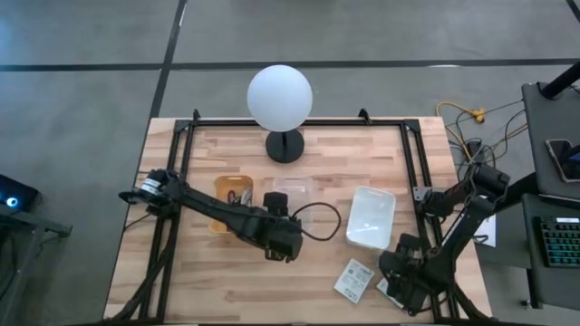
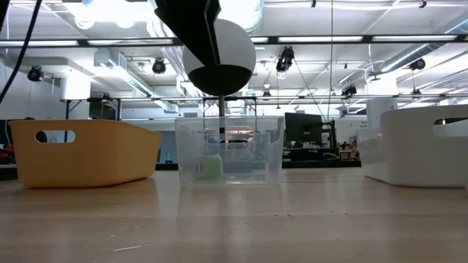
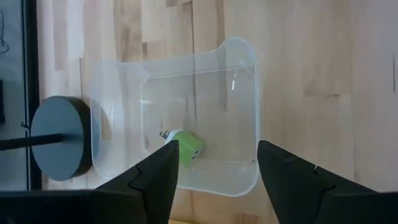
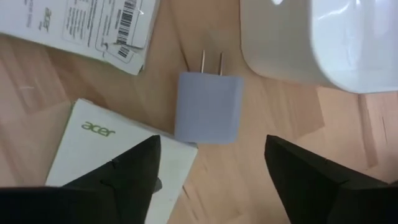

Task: Pick and place items into bin
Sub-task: Put the purple charger adapter into the transparent bin

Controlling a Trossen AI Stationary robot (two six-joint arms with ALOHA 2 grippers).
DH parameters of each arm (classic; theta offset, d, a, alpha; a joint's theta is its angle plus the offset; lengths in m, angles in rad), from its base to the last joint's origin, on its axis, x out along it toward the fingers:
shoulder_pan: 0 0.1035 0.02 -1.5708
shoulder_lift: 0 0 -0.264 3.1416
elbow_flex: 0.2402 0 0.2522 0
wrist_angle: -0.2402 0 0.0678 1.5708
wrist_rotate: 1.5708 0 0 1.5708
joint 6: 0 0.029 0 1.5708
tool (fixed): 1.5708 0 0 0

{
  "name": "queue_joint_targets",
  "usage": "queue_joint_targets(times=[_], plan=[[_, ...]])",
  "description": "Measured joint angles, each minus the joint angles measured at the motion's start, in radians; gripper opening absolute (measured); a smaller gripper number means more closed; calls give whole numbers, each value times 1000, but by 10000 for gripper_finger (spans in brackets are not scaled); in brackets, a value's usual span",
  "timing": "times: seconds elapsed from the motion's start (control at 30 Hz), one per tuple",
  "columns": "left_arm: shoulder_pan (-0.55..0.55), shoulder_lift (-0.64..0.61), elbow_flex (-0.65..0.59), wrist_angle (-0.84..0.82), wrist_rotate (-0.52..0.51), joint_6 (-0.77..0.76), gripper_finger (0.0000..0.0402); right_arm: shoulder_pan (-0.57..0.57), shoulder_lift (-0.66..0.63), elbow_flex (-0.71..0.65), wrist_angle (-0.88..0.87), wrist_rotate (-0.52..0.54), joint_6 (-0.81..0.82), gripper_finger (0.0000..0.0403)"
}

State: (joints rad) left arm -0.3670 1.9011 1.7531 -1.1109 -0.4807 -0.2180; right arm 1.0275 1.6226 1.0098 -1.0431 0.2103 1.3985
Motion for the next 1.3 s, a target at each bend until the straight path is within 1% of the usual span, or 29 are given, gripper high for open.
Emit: queue_joint_targets(times=[0.2,0.27,0.4,0.5,0.57,0.63,0.73,0.9,1.1,1.2,1.3], plan=[[-1,0,-30,5,0,-17,201,-3,-26,-24,4,1,-6,313],[0,0,-43,7,0,-42,201,-9,-31,-40,39,-6,1,320],[6,-1,-62,7,4,-83,201,-30,-30,-93,175,-42,89,324],[7,-5,-63,9,4,-90,201,-43,-23,-113,167,-27,205,324],[7,-5,-63,12,4,-90,201,-43,-26,-119,157,13,245,324],[7,-5,-63,11,4,-90,201,-43,-26,-130,161,32,242,324],[7,-5,-63,14,4,-90,201,-43,-21,-155,191,28,178,324],[7,-5,-63,24,4,-94,201,-46,-19,-189,264,29,93,312],[7,-5,-63,25,4,-118,201,-50,-19,-211,274,36,68,290],[7,-10,-63,24,4,-120,201,-50,-19,-216,275,36,68,269],[7,-27,-63,23,4,-156,201,-50,-19,-216,301,32,67,236]])
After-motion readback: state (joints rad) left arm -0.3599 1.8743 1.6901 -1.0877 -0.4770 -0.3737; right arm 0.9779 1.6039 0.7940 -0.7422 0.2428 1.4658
